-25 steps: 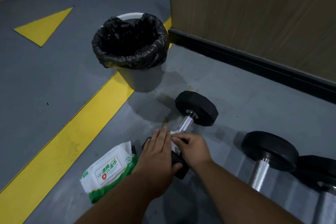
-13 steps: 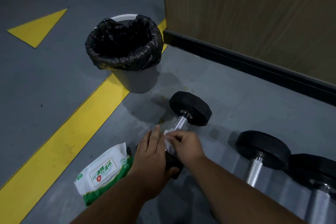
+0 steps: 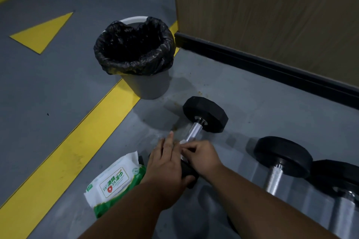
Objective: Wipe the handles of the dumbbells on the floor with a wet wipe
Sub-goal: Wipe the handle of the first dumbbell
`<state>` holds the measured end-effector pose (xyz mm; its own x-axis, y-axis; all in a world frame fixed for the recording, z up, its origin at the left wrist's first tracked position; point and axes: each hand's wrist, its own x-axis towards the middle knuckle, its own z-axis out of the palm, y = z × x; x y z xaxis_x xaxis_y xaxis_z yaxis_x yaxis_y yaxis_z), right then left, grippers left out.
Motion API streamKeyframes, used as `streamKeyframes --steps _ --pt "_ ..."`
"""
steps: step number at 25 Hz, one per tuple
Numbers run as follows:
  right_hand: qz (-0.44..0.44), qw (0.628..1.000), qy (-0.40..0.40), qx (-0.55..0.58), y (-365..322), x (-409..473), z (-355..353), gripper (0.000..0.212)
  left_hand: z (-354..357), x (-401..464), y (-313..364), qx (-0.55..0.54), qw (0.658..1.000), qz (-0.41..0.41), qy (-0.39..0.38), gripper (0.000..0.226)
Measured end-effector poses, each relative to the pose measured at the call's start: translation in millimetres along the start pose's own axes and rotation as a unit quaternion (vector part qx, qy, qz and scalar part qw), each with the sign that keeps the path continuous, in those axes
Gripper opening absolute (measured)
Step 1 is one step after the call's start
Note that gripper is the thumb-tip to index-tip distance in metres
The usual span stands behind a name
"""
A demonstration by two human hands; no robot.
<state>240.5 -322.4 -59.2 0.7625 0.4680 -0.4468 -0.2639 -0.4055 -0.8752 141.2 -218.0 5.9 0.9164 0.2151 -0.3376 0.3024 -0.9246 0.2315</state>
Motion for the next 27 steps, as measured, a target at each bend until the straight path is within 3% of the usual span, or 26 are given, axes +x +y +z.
streamKeyframes --steps 2,6,8,14,16,21,24,27 --pt "-0.011 0.999 -0.020 -0.026 -1 4 -1 0.011 -1 0 0 0.000 1.000 -0.005 -0.001 0.101" --pt "-0.032 0.991 0.126 -0.015 -16 37 -21 0.012 -3 0 -1 -0.001 1.000 -0.009 -0.004 0.100" --pt "-0.023 0.989 0.149 -0.006 -14 39 -19 0.012 -2 0 -2 0.001 1.000 -0.007 0.000 0.099" --pt "-0.038 0.999 0.002 -0.008 5 11 -1 0.010 0 1 -6 -0.019 1.000 -0.005 0.003 0.099" --pt "-0.054 0.998 0.015 -0.034 2 19 -9 0.011 -1 1 -6 -0.016 1.000 -0.008 0.003 0.099" --pt "-0.029 0.990 0.134 0.044 -7 39 -25 0.013 -4 1 -5 -0.007 1.000 -0.009 0.000 0.097" --pt "-0.014 0.996 0.070 0.056 -2 17 -5 0.014 -1 1 -6 -0.014 1.000 -0.002 0.005 0.094" --pt "-0.023 1.000 -0.008 -0.008 2 1 5 0.013 2 1 -7 -0.022 1.000 0.001 0.013 0.092"
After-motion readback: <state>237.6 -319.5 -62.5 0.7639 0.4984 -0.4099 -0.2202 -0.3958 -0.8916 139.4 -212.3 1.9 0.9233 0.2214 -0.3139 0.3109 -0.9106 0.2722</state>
